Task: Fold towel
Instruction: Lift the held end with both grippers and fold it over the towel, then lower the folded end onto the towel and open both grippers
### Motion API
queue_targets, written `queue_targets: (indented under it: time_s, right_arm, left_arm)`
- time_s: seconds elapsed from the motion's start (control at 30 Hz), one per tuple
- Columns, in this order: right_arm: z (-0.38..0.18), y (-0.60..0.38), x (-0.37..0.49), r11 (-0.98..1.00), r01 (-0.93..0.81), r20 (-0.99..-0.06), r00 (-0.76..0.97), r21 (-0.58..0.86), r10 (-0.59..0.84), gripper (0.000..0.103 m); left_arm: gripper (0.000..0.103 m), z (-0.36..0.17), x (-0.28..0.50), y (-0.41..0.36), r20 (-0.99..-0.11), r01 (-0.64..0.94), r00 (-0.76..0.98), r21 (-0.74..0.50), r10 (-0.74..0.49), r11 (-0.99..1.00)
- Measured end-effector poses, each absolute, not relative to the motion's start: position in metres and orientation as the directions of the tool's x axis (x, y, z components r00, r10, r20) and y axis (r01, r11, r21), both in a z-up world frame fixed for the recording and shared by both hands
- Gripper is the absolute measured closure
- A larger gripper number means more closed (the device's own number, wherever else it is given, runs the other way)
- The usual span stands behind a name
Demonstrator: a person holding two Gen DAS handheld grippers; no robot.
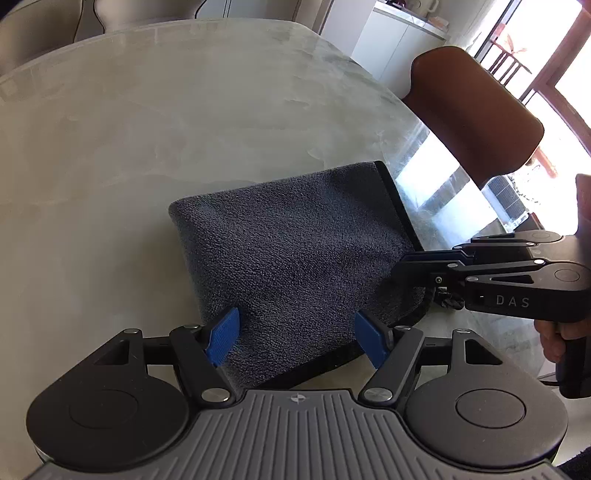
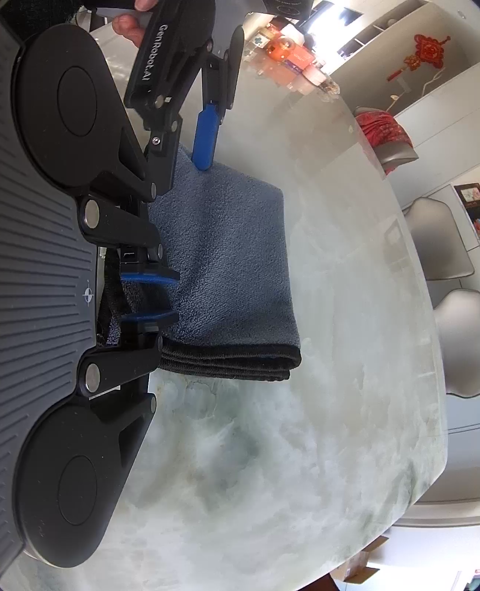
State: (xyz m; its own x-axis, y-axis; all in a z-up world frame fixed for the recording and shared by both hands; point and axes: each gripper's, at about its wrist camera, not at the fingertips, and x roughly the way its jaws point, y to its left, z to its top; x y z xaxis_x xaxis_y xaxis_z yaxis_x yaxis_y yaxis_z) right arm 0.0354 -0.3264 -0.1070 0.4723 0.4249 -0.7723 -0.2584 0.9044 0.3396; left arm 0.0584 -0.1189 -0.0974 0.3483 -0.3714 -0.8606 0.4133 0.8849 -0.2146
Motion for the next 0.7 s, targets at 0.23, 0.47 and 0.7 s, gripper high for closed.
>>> queue_targets:
  time_s: [0.23,0.47,0.7]
  right_arm:
    - [-0.09,-0.321,0.029,0.917,-0.283,-0.773,0.5,0.281,0.391,0.074]
    - [-0.094,-0.325,0.023,0.923,-0.273,-0.79,0.486,0.271,0.375,0.074]
    - [-0.1,-0.324,0.021,0.924,-0.286,-0.791,0.489,0.253,0.368,0.073]
  left_arm:
    - [0.03,-0.089,0.048,-0.13,-0.872,0.413,0.392,-0.119,-0.294,0.903]
    - [0.03,-0.094,0.041,-0.134,-0.886,0.389,0.392,-0.086,-0.249,0.917]
    - [0.025,-0.101,0.039,-0.131,-0.89,0.341,0.39,-0.098,-0.236,0.935]
